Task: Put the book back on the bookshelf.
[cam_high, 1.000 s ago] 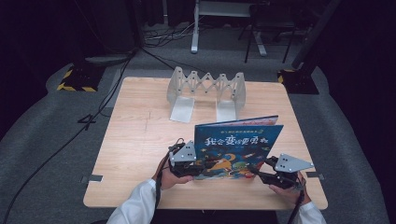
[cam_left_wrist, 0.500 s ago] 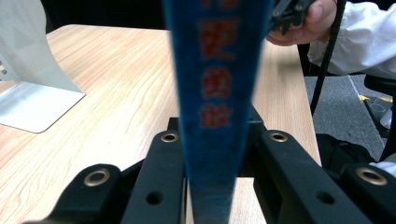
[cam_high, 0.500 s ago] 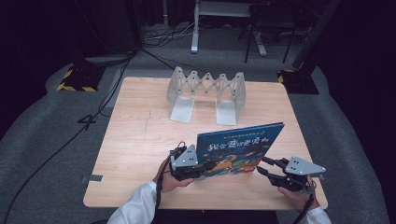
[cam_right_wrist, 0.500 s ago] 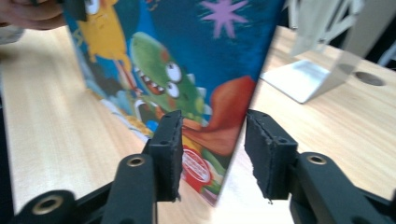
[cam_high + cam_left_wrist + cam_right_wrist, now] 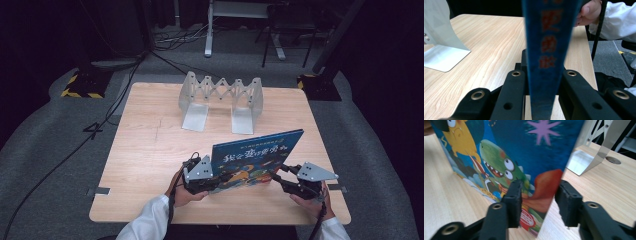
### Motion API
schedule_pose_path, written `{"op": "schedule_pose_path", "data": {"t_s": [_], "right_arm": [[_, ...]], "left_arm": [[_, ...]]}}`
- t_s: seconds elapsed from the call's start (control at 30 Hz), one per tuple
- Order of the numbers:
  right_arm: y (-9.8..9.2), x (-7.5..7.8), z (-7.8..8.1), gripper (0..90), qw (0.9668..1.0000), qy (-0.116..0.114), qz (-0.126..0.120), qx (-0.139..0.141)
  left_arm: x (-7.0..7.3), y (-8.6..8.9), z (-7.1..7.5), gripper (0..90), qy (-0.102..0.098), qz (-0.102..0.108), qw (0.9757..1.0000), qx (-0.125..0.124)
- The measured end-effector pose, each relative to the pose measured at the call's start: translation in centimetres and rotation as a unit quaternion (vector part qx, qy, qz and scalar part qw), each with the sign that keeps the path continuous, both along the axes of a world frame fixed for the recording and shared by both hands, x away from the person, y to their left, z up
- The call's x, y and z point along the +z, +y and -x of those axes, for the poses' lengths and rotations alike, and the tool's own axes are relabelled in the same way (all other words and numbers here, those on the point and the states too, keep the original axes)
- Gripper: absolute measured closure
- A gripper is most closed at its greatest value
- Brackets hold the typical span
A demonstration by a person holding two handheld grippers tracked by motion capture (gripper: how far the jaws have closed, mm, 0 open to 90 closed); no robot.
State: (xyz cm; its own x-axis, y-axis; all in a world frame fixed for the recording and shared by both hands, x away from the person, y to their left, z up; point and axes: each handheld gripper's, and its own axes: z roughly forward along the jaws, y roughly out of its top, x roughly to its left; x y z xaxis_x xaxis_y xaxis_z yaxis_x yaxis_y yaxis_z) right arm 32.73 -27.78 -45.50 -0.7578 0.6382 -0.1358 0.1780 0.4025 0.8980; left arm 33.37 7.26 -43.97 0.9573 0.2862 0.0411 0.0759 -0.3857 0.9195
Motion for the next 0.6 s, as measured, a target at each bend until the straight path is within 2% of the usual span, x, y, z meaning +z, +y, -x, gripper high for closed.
{"op": "schedule_pose_path", "data": {"t_s": [0.13,0.17,0.23,0.27,0.3,0.4,0.53,0.57,0.6], "right_arm": [[0.1,-0.1,-0.4,57.9,0.9999,0.009,-0.014,-0.005],[0.1,-0.1,-0.4,58.5,0.9998,0.010,-0.016,-0.005],[0.1,-0.1,-0.4,59.4,0.9998,0.009,-0.015,-0.006],[0.2,-0.1,-0.4,60.4,0.9999,0.007,-0.014,-0.008],[0.2,-0.1,-0.4,60.4,0.9999,0.007,-0.014,-0.008],[0.3,-0.2,-0.4,62.2,0.9999,0.005,-0.011,-0.005],[0.3,-0.2,-0.4,62.4,0.9999,0.005,-0.011,-0.003],[0.3,-0.2,-0.5,62.6,0.9999,0.006,-0.012,-0.002],[0.3,-0.2,-0.5,63.0,0.9999,0.007,-0.013,-0.003]], "left_arm": [[-0.2,0.1,-0.3,79.9,0.003,0.014,0.9999,0.004],[-0.3,0.2,-0.3,79.7,0.005,0.027,0.9996,0.008],[-0.5,0.4,-0.4,79.4,0.006,0.041,0.9991,0.011],[-0.5,0.5,-0.5,78.0,0.000,0.044,0.9988,0.022],[-0.5,0.5,-0.5,77.4,0.000,0.044,0.9988,0.022],[-0.1,0.6,-0.4,76.3,-0.004,0.073,0.9969,0.028],[0.2,0.5,-0.2,75.3,-0.015,0.067,0.9971,0.032],[0.3,0.5,-0.1,74.0,-0.022,0.070,0.9963,0.045],[0.5,0.6,0.0,69.8,-0.030,0.075,0.9956,0.047]]}}
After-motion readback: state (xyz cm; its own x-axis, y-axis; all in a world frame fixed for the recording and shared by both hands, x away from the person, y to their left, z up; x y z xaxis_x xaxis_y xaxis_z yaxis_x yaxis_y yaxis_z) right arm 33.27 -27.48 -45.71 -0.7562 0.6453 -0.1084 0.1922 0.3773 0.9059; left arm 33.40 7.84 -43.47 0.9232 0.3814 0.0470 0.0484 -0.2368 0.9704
